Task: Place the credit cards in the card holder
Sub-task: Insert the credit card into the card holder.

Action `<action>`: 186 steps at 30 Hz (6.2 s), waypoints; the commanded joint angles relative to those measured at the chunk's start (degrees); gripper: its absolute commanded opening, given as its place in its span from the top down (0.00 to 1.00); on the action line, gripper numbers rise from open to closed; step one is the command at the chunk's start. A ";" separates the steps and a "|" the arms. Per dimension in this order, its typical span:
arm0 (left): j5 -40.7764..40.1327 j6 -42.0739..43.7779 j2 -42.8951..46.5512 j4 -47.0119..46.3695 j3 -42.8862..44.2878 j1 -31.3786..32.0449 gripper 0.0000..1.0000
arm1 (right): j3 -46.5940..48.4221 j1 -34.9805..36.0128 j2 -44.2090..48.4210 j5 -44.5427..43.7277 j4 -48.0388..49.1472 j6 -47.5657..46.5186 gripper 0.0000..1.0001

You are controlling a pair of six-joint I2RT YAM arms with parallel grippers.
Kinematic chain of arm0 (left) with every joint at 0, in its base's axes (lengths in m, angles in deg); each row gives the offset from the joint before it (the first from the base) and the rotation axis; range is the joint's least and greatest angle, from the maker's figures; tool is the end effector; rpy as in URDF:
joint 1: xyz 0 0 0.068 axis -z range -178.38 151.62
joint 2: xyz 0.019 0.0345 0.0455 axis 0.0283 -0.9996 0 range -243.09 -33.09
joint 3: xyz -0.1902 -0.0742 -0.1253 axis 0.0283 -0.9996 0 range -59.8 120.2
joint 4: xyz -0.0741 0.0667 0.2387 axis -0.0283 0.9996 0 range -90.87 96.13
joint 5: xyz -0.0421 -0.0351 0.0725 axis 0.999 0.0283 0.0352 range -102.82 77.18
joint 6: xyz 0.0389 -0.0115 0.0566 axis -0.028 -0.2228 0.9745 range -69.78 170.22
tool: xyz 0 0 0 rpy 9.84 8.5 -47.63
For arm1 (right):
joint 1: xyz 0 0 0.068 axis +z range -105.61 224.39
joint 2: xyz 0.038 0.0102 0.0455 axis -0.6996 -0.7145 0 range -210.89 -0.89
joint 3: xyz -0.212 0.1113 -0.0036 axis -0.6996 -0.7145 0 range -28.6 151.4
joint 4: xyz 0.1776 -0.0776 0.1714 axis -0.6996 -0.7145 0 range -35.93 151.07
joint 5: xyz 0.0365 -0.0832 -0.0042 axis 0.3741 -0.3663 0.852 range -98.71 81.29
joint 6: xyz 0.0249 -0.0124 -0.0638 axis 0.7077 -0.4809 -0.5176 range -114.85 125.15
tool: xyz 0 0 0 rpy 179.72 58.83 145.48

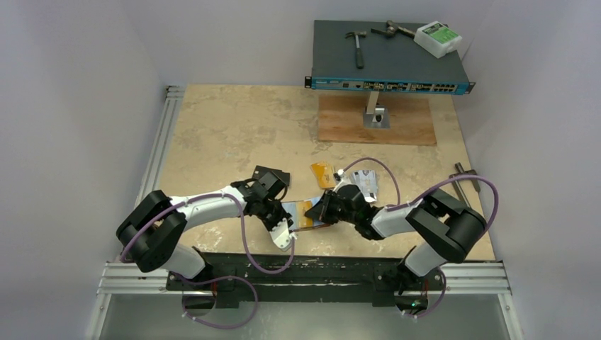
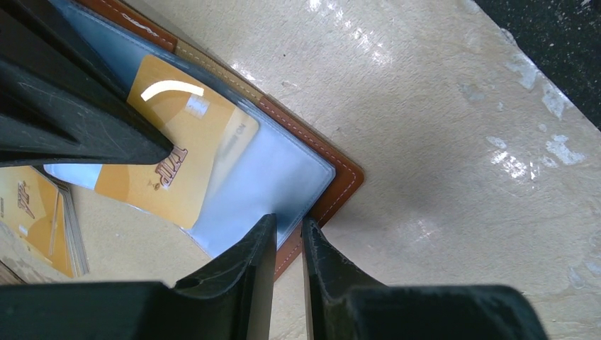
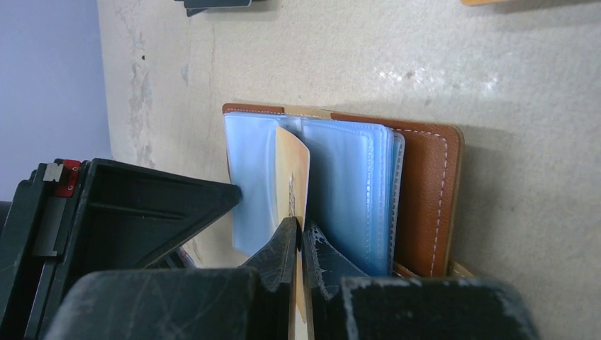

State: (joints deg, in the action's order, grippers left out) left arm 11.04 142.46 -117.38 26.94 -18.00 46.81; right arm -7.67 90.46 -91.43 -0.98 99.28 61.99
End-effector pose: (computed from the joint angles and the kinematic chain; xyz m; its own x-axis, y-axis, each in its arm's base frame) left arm 0.1659 -0.1995 0.1042 0.7703 0.5211 -0.3674 0.6338 -0.6890 0.3516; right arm 0.1845 0.2024 0.0691 -0.8618 0.3011 -0.4083 -0.1314 0.6449 0.7529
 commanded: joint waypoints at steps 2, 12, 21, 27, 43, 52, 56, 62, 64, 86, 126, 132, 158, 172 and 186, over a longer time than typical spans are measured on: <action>2.43 -0.82 -0.44 1.38 0.32 0.94 0.82 | -3.77 0.78 1.70 -3.94 -15.79 -1.59 1.00; 2.22 -1.37 -0.58 1.30 0.47 1.21 0.83 | -5.02 0.95 3.92 -4.89 -18.57 -0.44 1.00; 1.81 -2.05 -0.67 0.83 0.47 1.66 0.84 | -3.83 1.99 2.40 -4.29 -17.74 -0.50 1.00; 1.72 -2.07 -0.63 0.59 0.47 1.79 0.84 | -3.74 2.09 1.22 -1.89 -14.40 -2.11 1.00; 1.45 -1.98 -0.37 0.13 0.08 1.89 0.84 | -3.16 2.08 -0.38 0.52 -12.72 -2.78 1.00; 1.45 -2.14 -0.47 0.05 0.16 1.92 0.85 | -0.61 2.03 -4.27 5.28 -10.81 -6.11 1.00; 1.52 -2.15 -0.56 -0.18 0.18 1.92 0.84 | 0.27 2.10 -4.03 4.30 -11.72 -6.17 1.00; 1.45 -2.37 -0.54 0.20 0.30 1.92 0.85 | 1.04 2.05 -1.95 1.92 -17.44 -6.17 0.80; 1.44 -2.35 -0.46 0.40 0.32 1.92 0.85 | 1.50 2.05 0.06 -0.05 -21.22 -6.72 0.68; 1.90 -7.64 1.43 -5.95 0.06 2.10 0.87 | 12.23 4.78 4.36 -10.07 -40.28 -10.65 0.44; 3.95 -1.72 4.70 -17.30 -11.93 1.83 0.92 | 17.43 14.56 7.66 -16.18 -44.74 -9.48 0.24; 3.91 -1.07 4.66 -15.19 -11.06 1.84 0.94 | 16.05 14.24 9.28 -16.15 -45.34 -8.31 0.26; 6.53 -4.93 5.01 -19.98 -9.45 2.62 0.91 | 17.11 12.09 8.95 -15.68 -37.09 -6.41 0.27; 5.29 -5.68 6.24 -22.92 -10.23 2.70 0.91 | 11.38 5.79 10.32 -5.59 -30.07 -7.29 0.25; 4.98 -7.15 4.77 -24.51 -9.69 3.41 0.91 | 13.88 4.14 10.06 -3.51 -33.95 -10.79 0.13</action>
State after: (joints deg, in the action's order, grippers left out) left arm 14.77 137.26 -112.68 4.93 -28.47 49.44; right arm 4.22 94.59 -80.66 -6.08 64.57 52.68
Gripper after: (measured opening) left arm 0.090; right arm 0.872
